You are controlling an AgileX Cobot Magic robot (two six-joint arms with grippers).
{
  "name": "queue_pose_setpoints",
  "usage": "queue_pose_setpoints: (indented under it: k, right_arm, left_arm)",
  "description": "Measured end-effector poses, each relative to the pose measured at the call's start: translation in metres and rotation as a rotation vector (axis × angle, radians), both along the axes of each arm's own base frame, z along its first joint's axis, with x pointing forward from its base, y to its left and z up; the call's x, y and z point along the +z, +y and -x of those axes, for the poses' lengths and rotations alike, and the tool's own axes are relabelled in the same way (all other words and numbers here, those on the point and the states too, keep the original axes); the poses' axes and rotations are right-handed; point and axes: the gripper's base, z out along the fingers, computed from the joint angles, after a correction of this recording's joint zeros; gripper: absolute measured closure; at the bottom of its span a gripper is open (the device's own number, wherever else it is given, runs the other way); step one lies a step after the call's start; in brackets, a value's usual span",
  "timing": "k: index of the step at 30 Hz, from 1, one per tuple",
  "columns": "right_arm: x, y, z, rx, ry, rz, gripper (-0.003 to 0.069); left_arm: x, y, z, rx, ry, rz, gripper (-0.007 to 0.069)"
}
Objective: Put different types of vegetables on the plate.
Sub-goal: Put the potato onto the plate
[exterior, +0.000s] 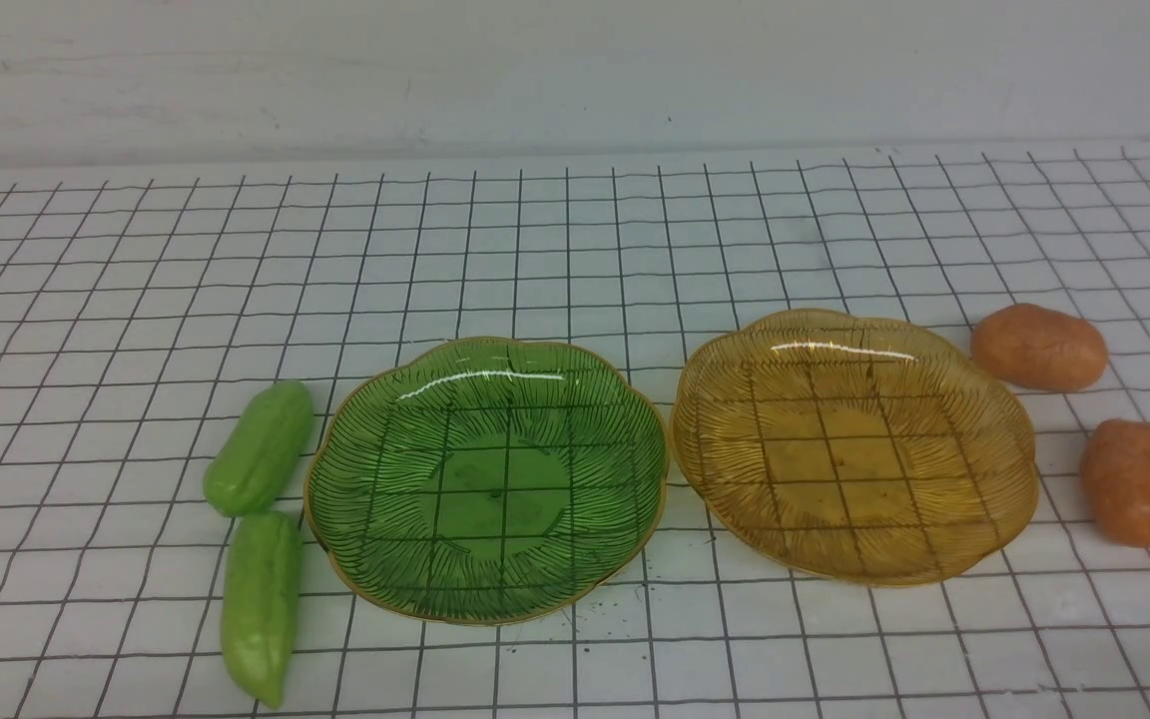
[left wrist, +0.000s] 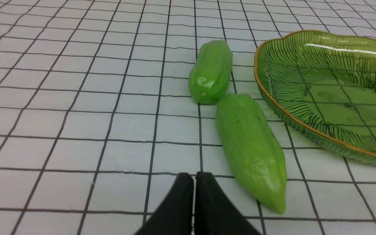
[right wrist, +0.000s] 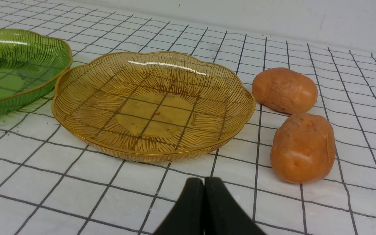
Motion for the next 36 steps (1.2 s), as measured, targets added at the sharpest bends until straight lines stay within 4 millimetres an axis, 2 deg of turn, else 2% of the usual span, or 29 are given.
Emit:
queue_pose_setpoints:
  k: [11, 13, 15, 18, 20, 21, 22, 23, 26, 29, 30, 34, 36]
  right_arm:
    - [0.0, 0.0, 0.0, 0.001, -0.002, 0.007, 0.0674]
    - [0.001, 0.001, 0.0, -0.001, -0.003, -0.041, 0.0674]
    - [0.001, 0.003, 0.0, -0.008, 0.016, -0.208, 0.0674]
    - [0.004, 0.008, 0.0, -0.022, 0.068, -0.597, 0.0674]
    - [0.006, 0.01, 0.001, -0.026, 0.096, -0.788, 0.0674]
    - [0.006, 0.011, 0.001, -0.026, 0.098, -0.806, 0.0674]
    - [0.009, 0.011, 0.001, -0.028, 0.107, -0.922, 0.0674]
    - [0.01, 0.012, 0.001, -0.029, 0.107, -0.97, 0.0674]
    - [0.012, 0.012, 0.001, -0.03, 0.109, -1.047, 0.0674]
    - [0.013, 0.012, 0.001, -0.025, 0.108, -1.05, 0.0674]
    - [0.016, 0.012, 0.001, -0.016, 0.095, -1.03, 0.0674]
    - [0.063, 0.01, 0.009, 0.058, -0.073, -0.869, 0.0674]
    - [0.089, 0.009, 0.01, 0.068, -0.128, -0.744, 0.0673]
  left_arm:
    - [0.0, 0.0, 0.0, 0.0, 0.0, 0.0, 0.0632]
    - [0.0, -0.001, 0.0, 0.004, 0.001, 0.036, 0.0632]
    - [0.0, -0.003, 0.0, 0.017, 0.005, 0.174, 0.0632]
    - [0.002, -0.011, 0.0, 0.046, 0.027, 0.547, 0.0632]
    - [0.003, -0.015, 0.001, 0.059, 0.045, 0.747, 0.0632]
    - [0.003, -0.016, 0.001, 0.06, 0.047, 0.769, 0.0632]
    - [0.005, -0.019, 0.001, 0.063, 0.062, 0.928, 0.0632]
    - [0.006, -0.021, 0.001, 0.063, 0.067, 0.988, 0.0632]
    - [0.009, -0.022, 0.001, 0.059, 0.057, 1.073, 0.0632]
    - [0.013, -0.024, 0.001, 0.044, 0.054, 1.113, 0.0632]
    - [0.02, -0.025, 0.002, 0.012, 0.05, 1.085, 0.0632]
    - [0.061, -0.03, 0.011, -0.116, -0.01, 0.943, 0.0632]
    - [0.079, -0.034, 0.011, -0.159, 0.04, 0.842, 0.0632]
